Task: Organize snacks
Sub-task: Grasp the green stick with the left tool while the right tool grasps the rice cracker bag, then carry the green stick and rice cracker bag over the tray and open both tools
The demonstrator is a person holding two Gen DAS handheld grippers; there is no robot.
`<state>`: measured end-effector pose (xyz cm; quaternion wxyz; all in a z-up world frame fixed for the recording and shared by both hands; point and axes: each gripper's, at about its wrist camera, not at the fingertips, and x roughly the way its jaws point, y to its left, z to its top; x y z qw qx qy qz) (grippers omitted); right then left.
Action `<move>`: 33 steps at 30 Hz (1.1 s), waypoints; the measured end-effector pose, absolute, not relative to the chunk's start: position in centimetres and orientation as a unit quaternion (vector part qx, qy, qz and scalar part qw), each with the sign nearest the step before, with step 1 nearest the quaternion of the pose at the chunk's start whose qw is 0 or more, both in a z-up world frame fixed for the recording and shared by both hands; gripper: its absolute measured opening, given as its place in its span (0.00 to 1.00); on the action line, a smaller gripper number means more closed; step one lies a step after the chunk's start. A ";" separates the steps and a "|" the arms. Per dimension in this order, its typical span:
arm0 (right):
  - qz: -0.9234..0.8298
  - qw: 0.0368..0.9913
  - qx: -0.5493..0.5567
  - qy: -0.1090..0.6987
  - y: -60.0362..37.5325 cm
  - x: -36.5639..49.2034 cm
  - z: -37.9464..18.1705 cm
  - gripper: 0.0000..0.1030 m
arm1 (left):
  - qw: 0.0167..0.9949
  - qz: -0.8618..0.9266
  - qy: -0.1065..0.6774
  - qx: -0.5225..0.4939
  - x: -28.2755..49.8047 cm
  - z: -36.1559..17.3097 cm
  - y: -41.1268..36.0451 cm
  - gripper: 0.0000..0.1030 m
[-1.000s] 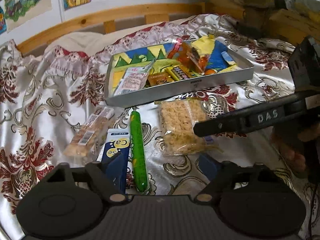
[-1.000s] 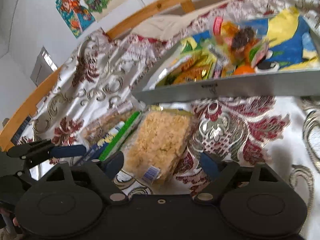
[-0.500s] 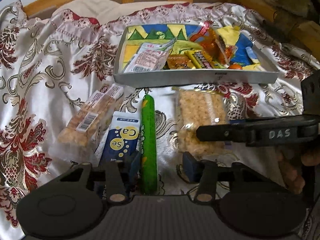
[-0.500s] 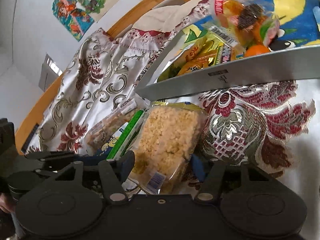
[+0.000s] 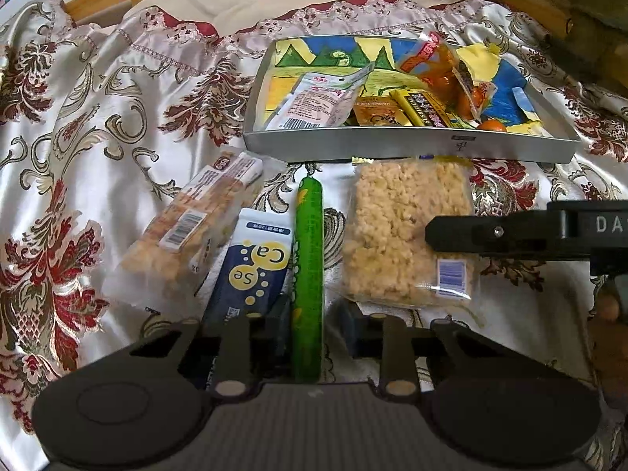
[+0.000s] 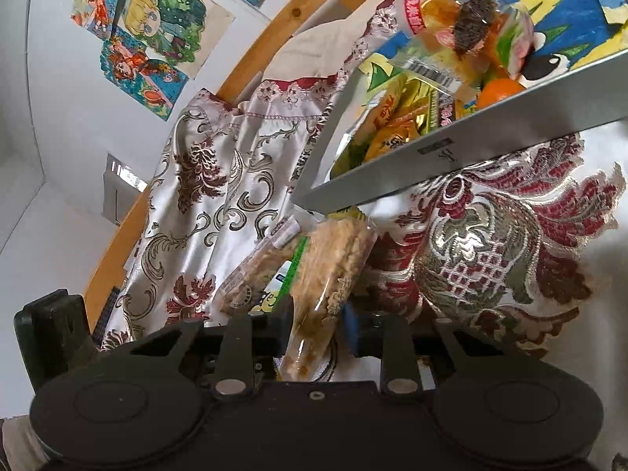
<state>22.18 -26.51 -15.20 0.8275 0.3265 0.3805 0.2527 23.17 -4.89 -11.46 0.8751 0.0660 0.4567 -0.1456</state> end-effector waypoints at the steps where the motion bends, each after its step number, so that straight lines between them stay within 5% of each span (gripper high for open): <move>1: 0.252 0.829 0.323 0.380 -26.4 22.1 -15.1 0.30 | 0.876 -0.145 0.456 0.067 23.1 -11.5 -4.9 0.28; 11: 0.245 0.851 0.287 0.365 -25.3 21.4 -15.0 0.27 | 0.881 -0.130 0.448 0.076 22.6 -11.5 -5.3 0.21; 14: 0.245 0.874 0.245 0.340 -24.7 20.8 -13.6 0.19 | 0.885 -0.123 0.443 0.071 22.3 -11.4 -5.2 0.18; 33: 0.192 0.953 -0.068 0.224 -20.7 14.6 -9.3 0.17 | 0.901 -0.071 0.426 0.029 19.2 -10.3 -6.0 0.18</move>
